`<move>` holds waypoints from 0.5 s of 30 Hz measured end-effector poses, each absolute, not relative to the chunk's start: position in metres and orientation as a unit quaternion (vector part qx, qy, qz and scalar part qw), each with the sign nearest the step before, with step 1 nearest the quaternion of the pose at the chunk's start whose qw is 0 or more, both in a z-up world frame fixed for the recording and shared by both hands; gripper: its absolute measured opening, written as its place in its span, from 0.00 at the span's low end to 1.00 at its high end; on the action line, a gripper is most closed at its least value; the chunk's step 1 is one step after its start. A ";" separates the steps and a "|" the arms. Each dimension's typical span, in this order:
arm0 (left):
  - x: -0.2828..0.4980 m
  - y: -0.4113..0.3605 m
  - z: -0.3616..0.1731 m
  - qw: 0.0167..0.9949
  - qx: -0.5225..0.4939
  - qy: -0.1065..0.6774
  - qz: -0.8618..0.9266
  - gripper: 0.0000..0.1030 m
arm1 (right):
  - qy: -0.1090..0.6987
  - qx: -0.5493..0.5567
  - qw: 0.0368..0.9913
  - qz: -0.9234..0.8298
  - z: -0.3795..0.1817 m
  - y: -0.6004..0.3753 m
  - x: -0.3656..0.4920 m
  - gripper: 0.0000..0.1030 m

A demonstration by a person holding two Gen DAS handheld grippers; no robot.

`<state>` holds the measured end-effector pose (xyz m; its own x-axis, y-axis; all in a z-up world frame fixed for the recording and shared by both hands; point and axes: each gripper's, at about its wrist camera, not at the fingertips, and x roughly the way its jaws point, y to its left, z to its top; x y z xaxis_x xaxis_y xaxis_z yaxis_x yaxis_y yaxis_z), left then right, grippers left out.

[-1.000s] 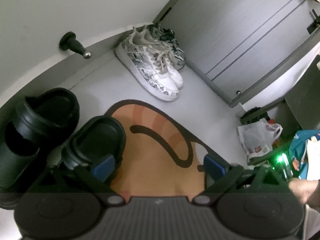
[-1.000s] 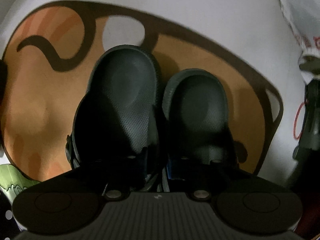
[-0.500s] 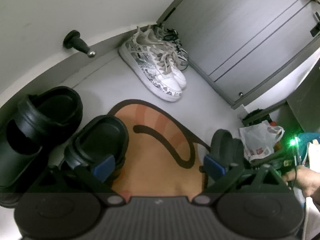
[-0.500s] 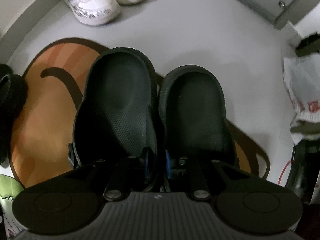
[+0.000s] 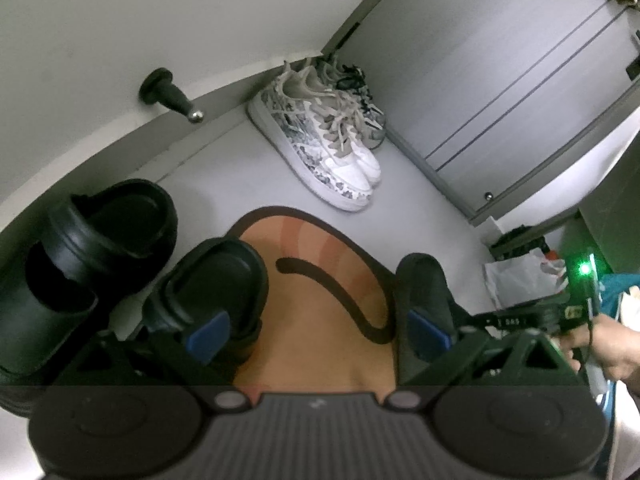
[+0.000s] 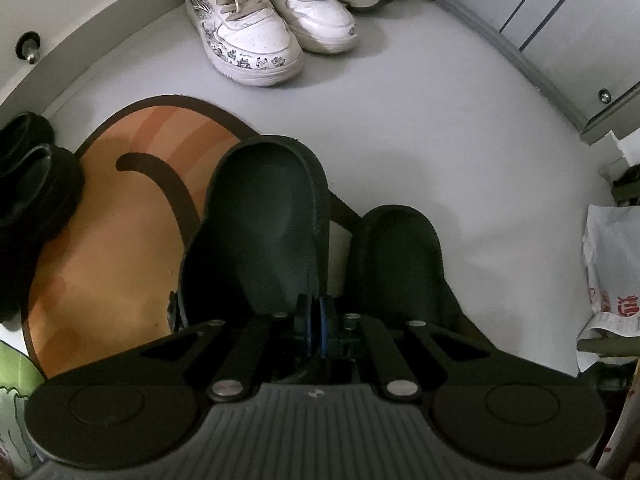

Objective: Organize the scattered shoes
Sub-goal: 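Lift the black clogs with the right tool and carry them toward the wall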

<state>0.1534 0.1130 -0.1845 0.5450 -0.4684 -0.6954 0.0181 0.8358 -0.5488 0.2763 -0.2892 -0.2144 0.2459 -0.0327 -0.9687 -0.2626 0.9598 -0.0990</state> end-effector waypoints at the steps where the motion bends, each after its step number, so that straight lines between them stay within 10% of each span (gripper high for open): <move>1: 0.154 0.113 -0.185 0.843 -0.248 0.455 -0.144 0.94 | 0.611 -0.122 0.779 0.071 -0.215 -0.289 0.277 0.07; 15: 0.158 0.110 -0.190 0.839 -0.243 0.466 -0.144 0.94 | 0.635 -0.193 0.745 0.069 -0.242 -0.288 0.275 0.15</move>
<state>0.1576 0.1096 -0.1904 0.5242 -0.4672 -0.7120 0.0149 0.8410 -0.5408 0.2745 -0.2880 -0.2420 0.1850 -0.1431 -0.9723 -0.3476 0.9159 -0.2009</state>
